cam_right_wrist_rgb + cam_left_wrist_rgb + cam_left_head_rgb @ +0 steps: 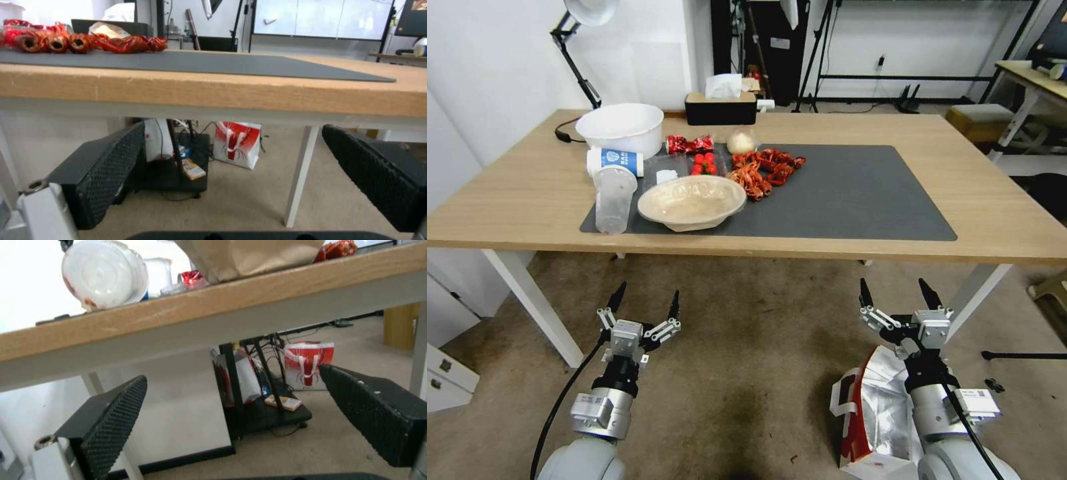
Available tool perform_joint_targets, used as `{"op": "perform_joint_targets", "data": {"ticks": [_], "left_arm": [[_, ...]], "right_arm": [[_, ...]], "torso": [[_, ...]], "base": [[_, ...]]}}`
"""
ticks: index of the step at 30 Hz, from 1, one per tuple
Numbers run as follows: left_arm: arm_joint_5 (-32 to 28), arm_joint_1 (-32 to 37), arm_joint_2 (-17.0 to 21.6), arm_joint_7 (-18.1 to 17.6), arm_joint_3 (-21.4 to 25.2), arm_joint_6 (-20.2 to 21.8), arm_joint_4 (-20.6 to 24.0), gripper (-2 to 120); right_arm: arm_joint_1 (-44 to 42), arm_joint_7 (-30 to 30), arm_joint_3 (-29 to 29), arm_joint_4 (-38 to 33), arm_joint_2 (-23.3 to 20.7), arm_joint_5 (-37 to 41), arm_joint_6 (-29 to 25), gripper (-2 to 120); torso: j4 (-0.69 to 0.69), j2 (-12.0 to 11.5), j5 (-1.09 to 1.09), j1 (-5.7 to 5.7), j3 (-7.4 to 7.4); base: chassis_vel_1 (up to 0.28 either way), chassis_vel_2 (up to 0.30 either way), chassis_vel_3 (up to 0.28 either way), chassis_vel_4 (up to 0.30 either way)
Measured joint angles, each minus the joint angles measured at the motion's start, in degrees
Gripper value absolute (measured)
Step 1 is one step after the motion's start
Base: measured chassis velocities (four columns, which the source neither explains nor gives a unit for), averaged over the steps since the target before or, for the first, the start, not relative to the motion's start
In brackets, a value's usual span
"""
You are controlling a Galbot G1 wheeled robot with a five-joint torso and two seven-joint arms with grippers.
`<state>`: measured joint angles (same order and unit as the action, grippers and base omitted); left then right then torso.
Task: Pick up the food delivery bag from the floor and place it on the table.
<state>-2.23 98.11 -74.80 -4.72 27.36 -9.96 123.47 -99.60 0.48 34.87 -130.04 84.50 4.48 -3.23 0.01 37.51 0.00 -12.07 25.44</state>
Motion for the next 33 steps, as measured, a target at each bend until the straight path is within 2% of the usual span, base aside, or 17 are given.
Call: {"op": "perform_joint_targets", "data": {"ticks": [33], "left_arm": [[1.05,0.18,-0.39,0.32,-1.05,-0.85,-0.69,97]], "right_arm": [[-0.05,-0.17,-0.28,0.57,0.84,-0.98,-0.40,100]], "torso": [[0.00,-7.97,0.01,3.07,-4.89]], "base": [[0.000,0.000,0.000,0.000]]}}
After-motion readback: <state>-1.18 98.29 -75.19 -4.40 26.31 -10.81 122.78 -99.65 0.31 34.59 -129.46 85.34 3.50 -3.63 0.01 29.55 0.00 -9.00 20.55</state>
